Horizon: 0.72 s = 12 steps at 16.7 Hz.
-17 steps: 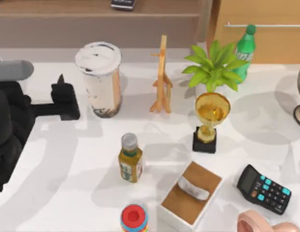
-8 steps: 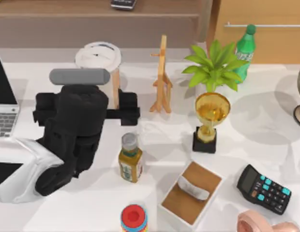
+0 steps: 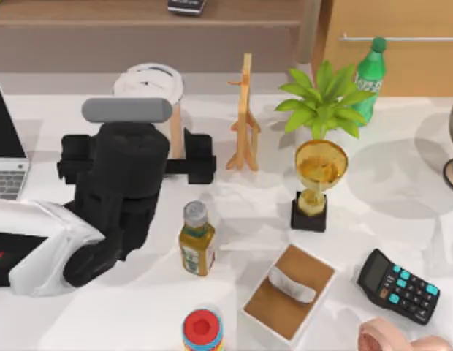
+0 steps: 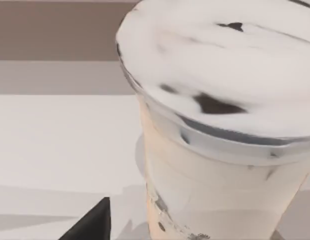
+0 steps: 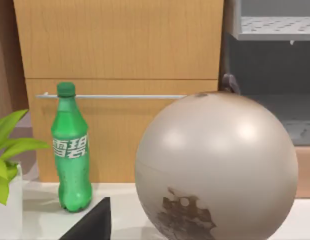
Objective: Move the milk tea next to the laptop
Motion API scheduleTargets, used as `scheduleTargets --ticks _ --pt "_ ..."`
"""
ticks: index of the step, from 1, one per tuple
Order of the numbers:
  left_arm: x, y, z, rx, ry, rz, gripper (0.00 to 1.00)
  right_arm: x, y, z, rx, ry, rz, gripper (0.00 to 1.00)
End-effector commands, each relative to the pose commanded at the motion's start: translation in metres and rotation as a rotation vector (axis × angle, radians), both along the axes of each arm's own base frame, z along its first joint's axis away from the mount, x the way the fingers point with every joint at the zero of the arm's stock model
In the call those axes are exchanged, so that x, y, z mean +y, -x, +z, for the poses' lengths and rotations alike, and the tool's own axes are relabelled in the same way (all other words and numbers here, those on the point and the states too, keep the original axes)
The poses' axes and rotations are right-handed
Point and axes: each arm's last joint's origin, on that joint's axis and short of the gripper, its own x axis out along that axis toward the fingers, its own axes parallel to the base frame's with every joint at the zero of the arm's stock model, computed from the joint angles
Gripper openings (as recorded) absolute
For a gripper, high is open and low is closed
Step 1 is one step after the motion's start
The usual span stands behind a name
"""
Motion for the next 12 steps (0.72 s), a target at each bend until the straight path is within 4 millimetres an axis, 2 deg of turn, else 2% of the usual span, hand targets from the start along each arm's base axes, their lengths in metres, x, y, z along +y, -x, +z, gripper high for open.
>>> scheduleTargets --ticks 7,12 --pt "-0.002 -0.06 -0.029 0.007 -0.005 0.0 1.0 0.0 0.0 0.0 0.0 0.0 0.0 1.0" --pt "-0.002 -0.063 -0.03 0.005 -0.003 0.0 1.0 0.0 0.0 0.0 0.0 0.0 0.0 1.0"
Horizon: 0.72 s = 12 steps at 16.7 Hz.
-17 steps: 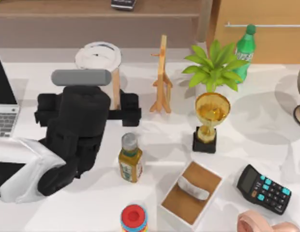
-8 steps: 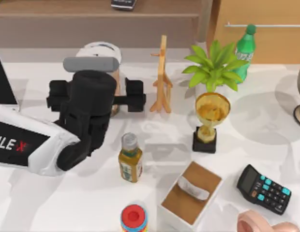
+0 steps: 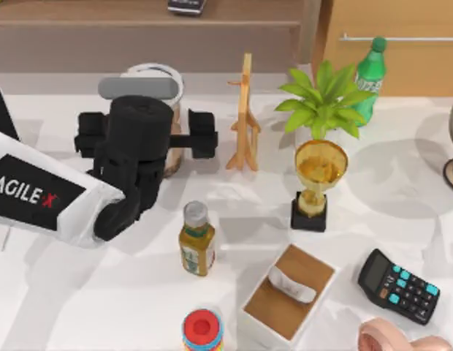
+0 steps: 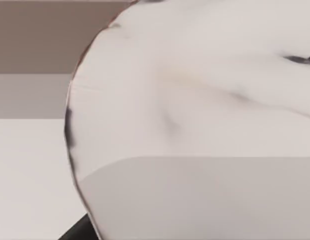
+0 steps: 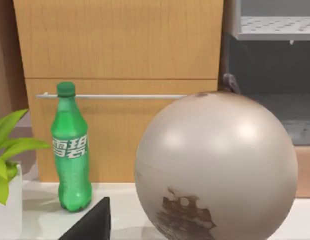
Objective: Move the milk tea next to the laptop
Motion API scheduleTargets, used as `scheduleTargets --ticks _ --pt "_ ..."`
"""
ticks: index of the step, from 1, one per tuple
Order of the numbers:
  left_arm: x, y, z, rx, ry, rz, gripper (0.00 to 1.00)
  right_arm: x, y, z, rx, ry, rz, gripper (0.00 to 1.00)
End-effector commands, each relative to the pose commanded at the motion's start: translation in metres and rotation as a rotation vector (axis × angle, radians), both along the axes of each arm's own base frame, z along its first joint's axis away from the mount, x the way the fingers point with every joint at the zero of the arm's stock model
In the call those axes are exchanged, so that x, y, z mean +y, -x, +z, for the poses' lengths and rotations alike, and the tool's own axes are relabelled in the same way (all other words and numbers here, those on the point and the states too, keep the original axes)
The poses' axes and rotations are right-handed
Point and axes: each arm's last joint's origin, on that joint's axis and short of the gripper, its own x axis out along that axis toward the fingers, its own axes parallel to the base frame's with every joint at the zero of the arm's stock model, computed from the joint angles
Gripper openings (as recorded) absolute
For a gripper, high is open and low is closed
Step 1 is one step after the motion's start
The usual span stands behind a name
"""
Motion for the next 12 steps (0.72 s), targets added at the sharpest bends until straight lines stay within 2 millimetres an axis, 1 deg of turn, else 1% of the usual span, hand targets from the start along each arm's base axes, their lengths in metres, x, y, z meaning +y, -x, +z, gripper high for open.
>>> scheduleTargets --ticks 12 --pt "0.0 0.0 0.0 0.0 0.0 0.0 0.1 0.0 0.0 0.0 0.0 0.0 0.0 1.0"
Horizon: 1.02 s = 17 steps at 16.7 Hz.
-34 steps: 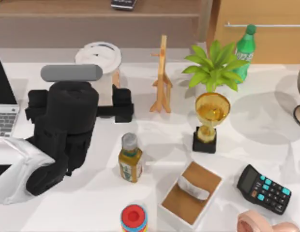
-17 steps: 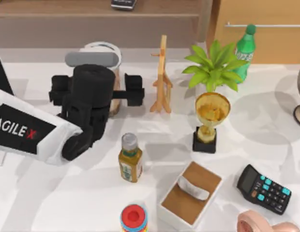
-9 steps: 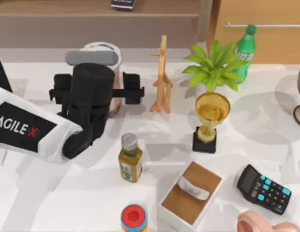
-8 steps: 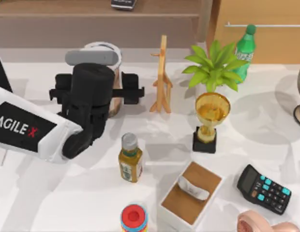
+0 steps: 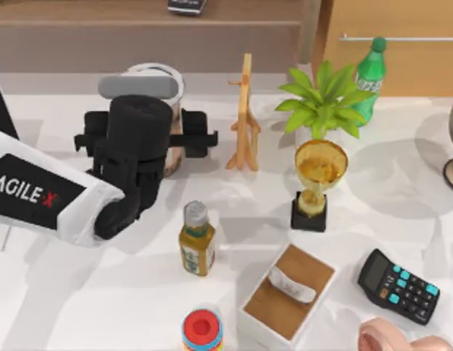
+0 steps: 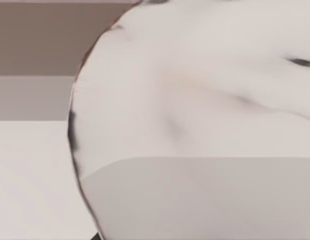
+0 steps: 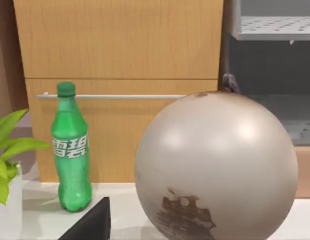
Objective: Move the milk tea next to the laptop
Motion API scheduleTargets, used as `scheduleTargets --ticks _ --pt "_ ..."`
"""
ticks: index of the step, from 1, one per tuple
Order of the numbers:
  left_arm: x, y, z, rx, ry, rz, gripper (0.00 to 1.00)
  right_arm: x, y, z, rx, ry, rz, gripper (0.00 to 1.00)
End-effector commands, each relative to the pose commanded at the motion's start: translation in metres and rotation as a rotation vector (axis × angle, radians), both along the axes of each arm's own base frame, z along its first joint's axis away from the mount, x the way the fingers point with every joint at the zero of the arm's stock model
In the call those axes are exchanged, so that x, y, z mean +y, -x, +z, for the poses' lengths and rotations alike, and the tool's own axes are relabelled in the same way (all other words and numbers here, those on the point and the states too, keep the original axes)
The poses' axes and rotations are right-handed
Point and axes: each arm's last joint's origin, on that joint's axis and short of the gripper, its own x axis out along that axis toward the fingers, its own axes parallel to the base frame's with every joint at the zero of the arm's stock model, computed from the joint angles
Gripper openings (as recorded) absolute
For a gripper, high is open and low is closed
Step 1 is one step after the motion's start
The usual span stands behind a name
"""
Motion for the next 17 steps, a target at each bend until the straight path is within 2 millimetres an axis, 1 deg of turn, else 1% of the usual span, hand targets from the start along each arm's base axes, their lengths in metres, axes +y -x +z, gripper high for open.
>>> scheduleTargets --ticks 1,2,10,15,17 --pt "0.0 0.0 0.0 0.0 0.0 0.0 0.02 0.0 0.0 0.0 0.0 0.0 0.0 1.0" --pt "0.0 0.0 0.0 0.0 0.0 0.0 0.0 0.0 0.0 0.0 0.0 0.0 0.0 1.0" --pt "-0.001 0.001 0.0 0.0 -0.002 -0.002 0.0 0.0 0.0 0.0 0.0 0.0 0.0 1.0" --pt "-0.001 0.001 0.01 0.0 -0.002 -0.002 0.0 0.0 0.0 0.0 0.0 0.0 0.0 1.0" --pt "-0.001 0.001 0.01 0.0 -0.002 -0.002 0.0 0.0 0.0 0.0 0.0 0.0 0.0 1.0"
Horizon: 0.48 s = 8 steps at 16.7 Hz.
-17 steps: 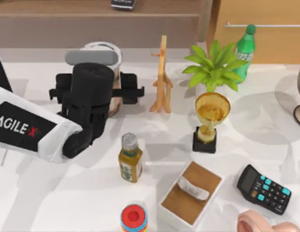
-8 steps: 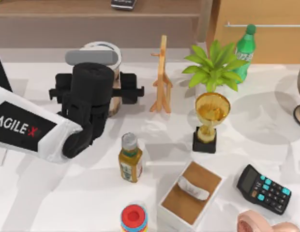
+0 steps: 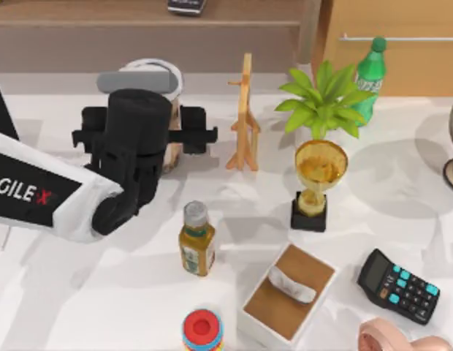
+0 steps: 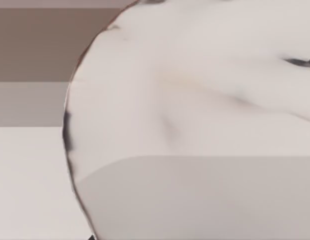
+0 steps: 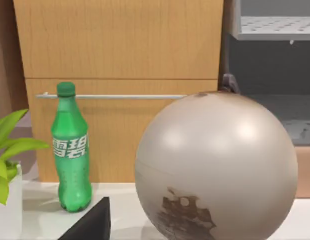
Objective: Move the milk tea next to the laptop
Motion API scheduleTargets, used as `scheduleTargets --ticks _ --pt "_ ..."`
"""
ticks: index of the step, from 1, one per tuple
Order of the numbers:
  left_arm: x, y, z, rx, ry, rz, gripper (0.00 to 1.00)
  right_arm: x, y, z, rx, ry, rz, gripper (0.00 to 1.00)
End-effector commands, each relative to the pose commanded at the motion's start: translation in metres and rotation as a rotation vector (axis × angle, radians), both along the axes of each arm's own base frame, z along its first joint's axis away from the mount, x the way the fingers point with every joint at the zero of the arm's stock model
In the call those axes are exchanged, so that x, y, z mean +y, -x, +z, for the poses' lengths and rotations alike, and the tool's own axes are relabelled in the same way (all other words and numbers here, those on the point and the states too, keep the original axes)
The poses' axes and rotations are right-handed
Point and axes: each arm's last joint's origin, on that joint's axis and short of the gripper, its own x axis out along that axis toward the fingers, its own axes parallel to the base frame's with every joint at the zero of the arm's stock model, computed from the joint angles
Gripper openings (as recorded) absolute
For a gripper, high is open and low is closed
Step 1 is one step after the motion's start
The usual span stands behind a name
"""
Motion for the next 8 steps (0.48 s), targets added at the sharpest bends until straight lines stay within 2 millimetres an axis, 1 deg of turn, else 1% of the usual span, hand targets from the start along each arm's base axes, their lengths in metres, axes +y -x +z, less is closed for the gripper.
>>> scheduleTargets --ticks 2,5,8 --pt "0.0 0.0 -0.002 0.004 -0.004 0.0 0.0 0.0 0.0 0.0 0.0 0.0 0.0 1.0" --pt "0.001 -0.005 0.019 -0.063 0.035 0.004 0.0 0.0 0.0 0.0 0.0 0.0 0.0 1.0" --pt "0.01 -0.006 0.037 -0.111 0.061 0.006 0.0 0.0 0.0 0.0 0.0 0.0 0.0 1.0"
